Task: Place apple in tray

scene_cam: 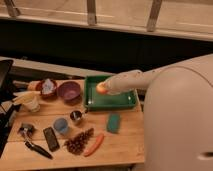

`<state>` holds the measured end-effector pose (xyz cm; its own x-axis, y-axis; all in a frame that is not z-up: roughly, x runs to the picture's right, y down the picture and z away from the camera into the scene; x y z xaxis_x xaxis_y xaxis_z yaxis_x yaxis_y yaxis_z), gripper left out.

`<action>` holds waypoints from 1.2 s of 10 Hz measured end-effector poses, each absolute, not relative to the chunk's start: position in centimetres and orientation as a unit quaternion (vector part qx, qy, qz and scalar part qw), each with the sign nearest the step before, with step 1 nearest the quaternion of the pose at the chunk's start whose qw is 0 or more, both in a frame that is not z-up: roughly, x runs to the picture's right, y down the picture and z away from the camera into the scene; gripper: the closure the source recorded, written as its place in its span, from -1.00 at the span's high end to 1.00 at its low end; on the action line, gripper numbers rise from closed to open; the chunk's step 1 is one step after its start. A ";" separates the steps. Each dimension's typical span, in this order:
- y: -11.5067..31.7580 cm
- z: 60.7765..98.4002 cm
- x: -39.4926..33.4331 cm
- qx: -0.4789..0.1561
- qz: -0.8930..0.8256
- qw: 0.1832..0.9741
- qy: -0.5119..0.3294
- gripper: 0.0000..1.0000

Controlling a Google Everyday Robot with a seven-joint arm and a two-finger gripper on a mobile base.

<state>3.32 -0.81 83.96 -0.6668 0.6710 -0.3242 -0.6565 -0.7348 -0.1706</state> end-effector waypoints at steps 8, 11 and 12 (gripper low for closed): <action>2.0 90.8 3.6 -0.238 0.913 0.332 0.018 -0.63; 3.0 91.7 3.7 -0.248 0.913 0.324 0.024 -0.07; 3.2 92.0 3.5 -0.250 0.912 0.324 0.026 0.18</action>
